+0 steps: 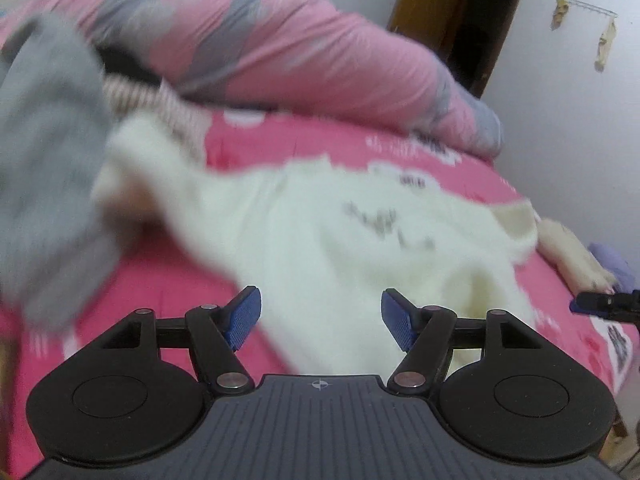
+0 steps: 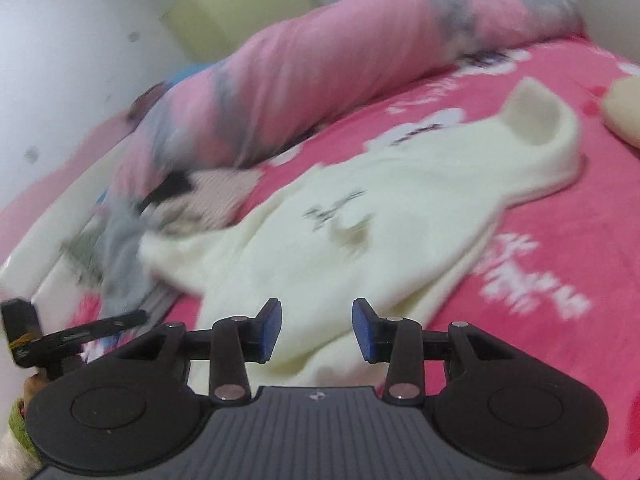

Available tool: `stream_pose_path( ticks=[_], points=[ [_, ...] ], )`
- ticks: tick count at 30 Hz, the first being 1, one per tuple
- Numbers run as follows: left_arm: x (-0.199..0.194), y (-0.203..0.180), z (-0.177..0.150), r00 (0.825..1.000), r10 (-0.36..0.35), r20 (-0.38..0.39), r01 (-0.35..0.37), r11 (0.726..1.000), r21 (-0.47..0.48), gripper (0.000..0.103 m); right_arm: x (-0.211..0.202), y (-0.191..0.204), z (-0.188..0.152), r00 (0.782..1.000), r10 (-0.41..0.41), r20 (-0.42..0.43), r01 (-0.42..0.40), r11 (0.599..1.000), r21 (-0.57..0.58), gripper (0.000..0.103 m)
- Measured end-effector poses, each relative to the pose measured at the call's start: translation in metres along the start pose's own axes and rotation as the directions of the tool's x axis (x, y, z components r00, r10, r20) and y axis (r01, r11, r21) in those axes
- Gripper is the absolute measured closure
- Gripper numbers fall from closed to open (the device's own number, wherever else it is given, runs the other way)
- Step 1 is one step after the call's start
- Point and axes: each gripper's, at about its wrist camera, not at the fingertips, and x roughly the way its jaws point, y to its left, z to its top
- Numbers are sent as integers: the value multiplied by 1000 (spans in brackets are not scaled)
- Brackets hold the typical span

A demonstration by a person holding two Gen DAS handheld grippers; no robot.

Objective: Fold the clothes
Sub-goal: 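Release the fleece with both grippers, laying it flat on the bed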

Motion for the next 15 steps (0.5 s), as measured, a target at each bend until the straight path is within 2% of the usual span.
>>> stream_pose_path(
  ticks=[3, 5, 6, 8, 10, 12, 13, 14, 15],
  points=[
    [2, 1, -30, 997, -57, -49, 52, 995, -87, 40, 8, 47, -15, 1000, 2, 10, 0, 984, -180, 59],
    [6, 2, -44, 992, -108, -71, 96, 983, -156, 47, 26, 80, -21, 1000, -12, 6, 13, 945, -327, 50],
    [8, 0, -50, 989, -130, -76, 115, 977, -178, 52, 35, 95, -27, 999, -32, -2, 29, 919, -392, 49],
    [7, -7, -60, 988, -134, -75, 119, 977, -174, 55, 54, 119, -41, 996, -83, -17, 62, 858, -510, 48],
    [4, -18, -65, 993, -109, -52, 103, 988, -111, 57, 74, 134, -57, 985, -169, -35, 112, 784, -611, 50],
    [-2, -30, -68, 995, -93, -23, 93, 996, -7, 56, 88, 136, -71, 965, -261, -1, 190, 702, -687, 60],
    [-5, -37, -69, 996, -92, -11, 93, 995, 48, 56, 90, 134, -74, 957, -290, 19, 221, 683, -696, 80],
    [-8, -43, -72, 995, -95, 0, 95, 991, 98, 56, 87, 129, -71, 954, -299, 24, 239, 708, -665, 94],
    [-10, -50, -73, 995, -97, 8, 95, 985, 146, 55, 79, 120, -65, 960, -281, 22, 235, 755, -612, 95]
  ],
)
